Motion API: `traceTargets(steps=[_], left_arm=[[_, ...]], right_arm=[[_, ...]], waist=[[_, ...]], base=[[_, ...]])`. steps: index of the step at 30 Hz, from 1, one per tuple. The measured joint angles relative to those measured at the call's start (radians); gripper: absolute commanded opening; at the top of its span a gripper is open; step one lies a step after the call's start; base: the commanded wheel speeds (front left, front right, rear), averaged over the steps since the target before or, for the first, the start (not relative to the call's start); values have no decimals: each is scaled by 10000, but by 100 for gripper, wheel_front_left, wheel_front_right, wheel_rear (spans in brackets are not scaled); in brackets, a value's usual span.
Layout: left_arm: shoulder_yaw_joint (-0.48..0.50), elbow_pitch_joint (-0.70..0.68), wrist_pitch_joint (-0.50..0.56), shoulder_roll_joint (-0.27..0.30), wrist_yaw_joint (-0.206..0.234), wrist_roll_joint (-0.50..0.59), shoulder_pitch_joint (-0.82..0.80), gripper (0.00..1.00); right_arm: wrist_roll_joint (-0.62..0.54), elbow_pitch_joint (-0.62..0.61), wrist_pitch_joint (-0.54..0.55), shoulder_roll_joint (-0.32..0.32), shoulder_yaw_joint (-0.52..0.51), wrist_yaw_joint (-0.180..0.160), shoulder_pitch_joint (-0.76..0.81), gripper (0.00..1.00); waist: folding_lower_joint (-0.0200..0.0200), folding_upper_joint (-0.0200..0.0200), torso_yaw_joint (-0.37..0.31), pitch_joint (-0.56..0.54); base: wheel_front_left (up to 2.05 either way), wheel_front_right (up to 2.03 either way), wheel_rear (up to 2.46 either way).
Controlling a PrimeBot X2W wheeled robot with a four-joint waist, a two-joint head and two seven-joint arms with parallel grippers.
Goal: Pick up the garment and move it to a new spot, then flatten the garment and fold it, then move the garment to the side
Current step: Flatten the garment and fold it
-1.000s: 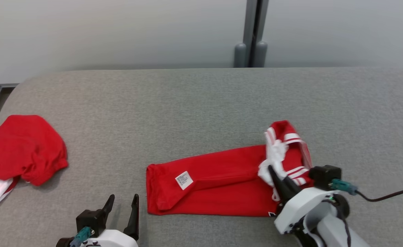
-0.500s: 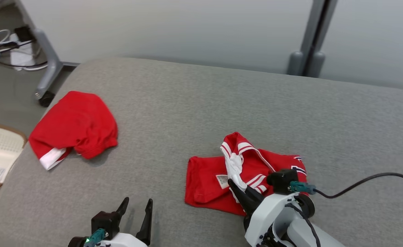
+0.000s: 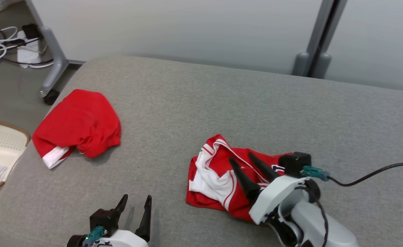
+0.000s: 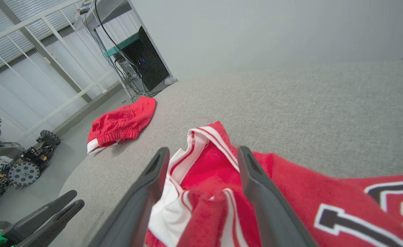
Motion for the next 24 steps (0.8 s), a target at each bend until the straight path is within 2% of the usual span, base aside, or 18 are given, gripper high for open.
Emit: traceTargets(steps=[2,5,9,13,19,24], left_arm=[[115,-33,0,0,36,8,1,100],[297,-111,0,4,42,61,0,100],[514,-201,0,0,56,138,-2,100],[759,-242,2,-4,102,192,10,100],[1340,-330,0,6,96,343,266,100],[1751,-376,0,-2,40,537,480,100]], right_arm=[[-324,184,-17,0,-627,0,-15,100],[-1308,56,-35,-46,-2144,0,58,100],[-2702,-437,-44,-117,-4140,0,842,100],[-4092,-980,-46,-90,-5457,0,1611,100],[-5344,-1396,-44,-48,-6558,0,2636,100],[-5384,-1668,-44,-33,-6893,0,3236,100]], waist=[[0,0,-208,-24],[-1,0,-573,-60],[0,0,-1066,-112],[-1,0,-1516,-215],[0,0,-2080,-443],[0,0,-2382,-570]], base=[[0,0,0],[0,0,0],[0,0,0],[0,0,0],[0,0,0],[0,0,0]])
